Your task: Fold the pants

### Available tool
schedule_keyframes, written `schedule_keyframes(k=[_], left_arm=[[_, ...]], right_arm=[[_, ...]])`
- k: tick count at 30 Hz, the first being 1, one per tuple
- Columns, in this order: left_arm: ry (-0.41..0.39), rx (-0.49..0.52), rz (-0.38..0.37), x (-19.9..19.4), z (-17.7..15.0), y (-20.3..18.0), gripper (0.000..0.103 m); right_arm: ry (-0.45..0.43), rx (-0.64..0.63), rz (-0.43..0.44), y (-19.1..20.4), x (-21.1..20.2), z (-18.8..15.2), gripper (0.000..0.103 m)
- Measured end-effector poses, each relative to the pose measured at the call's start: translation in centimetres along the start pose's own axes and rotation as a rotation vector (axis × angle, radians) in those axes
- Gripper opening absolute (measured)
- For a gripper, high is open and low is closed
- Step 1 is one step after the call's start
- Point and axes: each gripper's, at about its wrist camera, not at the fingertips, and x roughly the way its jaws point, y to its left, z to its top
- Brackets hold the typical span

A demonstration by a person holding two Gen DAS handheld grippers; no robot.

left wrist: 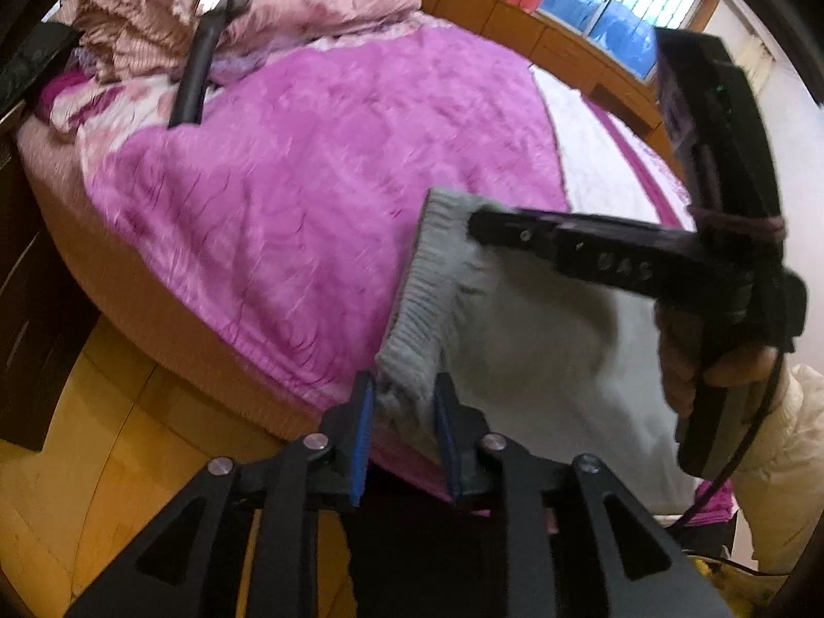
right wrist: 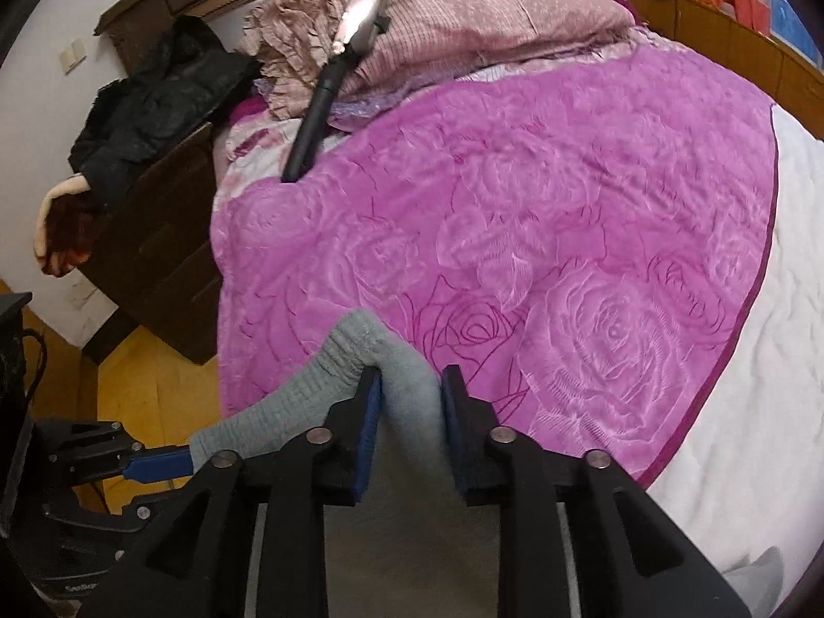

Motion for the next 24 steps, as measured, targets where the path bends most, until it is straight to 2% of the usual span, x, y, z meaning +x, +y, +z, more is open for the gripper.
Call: schedule_keyframes(k=[2,4,8,11,14,18,22,24], left_arm=[[0.015,-0.006,0.007,0.4,-0.1,0.6,0.037],[0.018,-0.02,-0.004,0.2,-0.1,1.1,0.039],[0.005,0.002,0.015,-1.0,-0.2,0.8,0.039],[-0.007,0.024,0.035,-2.2,0.0,0.0,0.038],[-0.032,0.038,0.02,-4.0,0.4,-0.6,0.038],[-0.097,0.068,0.003,-5.8,1.6,-2.0,0.038],[-0.101,0.095,-0.007,-4.4,2.5,-3.7,0.035],[-0.094,0.109,-0.011,-3.1,2.6,-4.4,0.028]], right_arm=[[-0.019,0.04,0.04,-0.5,-0.6,-0.1,0.019],[-0.054,0.087,0.078,-1.3,-2.2,-0.2,0.02],[-0.148,0.16,0.061,-3.4,-6.5,-0.7,0.024],[-0.158,0.211,0.054,-5.2,-8.7,-1.9,0.024],[-0.199,0.267,0.035,-7.5,-11.1,-4.6,0.024],[-0.228,0.389,-0.037,-11.1,-13.9,-8.7,0.024],[-0.21,0.455,-0.067,-13.3,-15.1,-11.5,0.024],[-0.205,0.473,-0.077,-13.7,-15.1,-12.5,0.024]])
